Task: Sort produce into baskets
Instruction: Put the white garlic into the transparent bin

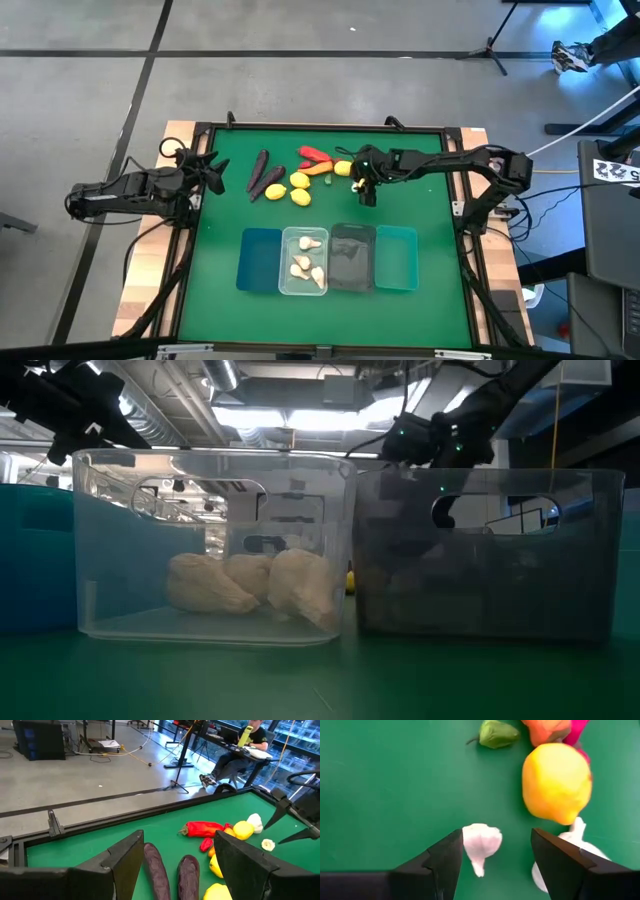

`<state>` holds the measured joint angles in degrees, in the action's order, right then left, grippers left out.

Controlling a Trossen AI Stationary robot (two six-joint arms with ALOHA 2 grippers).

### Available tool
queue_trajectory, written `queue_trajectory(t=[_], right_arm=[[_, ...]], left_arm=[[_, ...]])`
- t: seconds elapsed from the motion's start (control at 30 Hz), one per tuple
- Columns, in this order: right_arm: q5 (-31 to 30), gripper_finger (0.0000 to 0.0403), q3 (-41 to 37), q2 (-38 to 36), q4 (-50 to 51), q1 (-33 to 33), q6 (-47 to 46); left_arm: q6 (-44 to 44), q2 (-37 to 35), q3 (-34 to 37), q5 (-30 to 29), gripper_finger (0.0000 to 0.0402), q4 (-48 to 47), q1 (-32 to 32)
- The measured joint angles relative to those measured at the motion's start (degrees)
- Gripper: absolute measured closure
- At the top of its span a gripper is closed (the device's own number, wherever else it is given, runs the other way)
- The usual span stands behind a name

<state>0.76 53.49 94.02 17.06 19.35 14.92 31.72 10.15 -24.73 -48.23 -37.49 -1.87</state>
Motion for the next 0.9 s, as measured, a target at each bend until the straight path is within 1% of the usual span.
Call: queue_trajectory(t=[0.2,0.37,0.6,0.8,0.9], right_arm=[[1.31,0.0168,-2.25,0.23,-4.86,0.17,-0.22],[1.39,0.0168,-2.62,2.60,-7.90,0.17,-0.33],[1.40,0.0168,-2.62,5.92,-7.06,0.17,-0.37],[1.46,0.0169,-2.53,6.12,-7.02,0.17,-0.37],[1.42,0.0178,-2.53,6.14,-6.91,0.17,-1.25]], left_arm=[[0.02,0.00,0.00,0.00,0.0164,0.00,-0.01],[0.02,0.00,0.00,0.01,0.0164,0.00,-0.02],[0.04,0.00,0.00,0.01,0.0164,0.00,0.00],[0.05,0.00,0.00,0.00,0.0164,-0.02,0.00],[0.03,0.00,0.00,0.00,0.0164,0.00,-0.02]])
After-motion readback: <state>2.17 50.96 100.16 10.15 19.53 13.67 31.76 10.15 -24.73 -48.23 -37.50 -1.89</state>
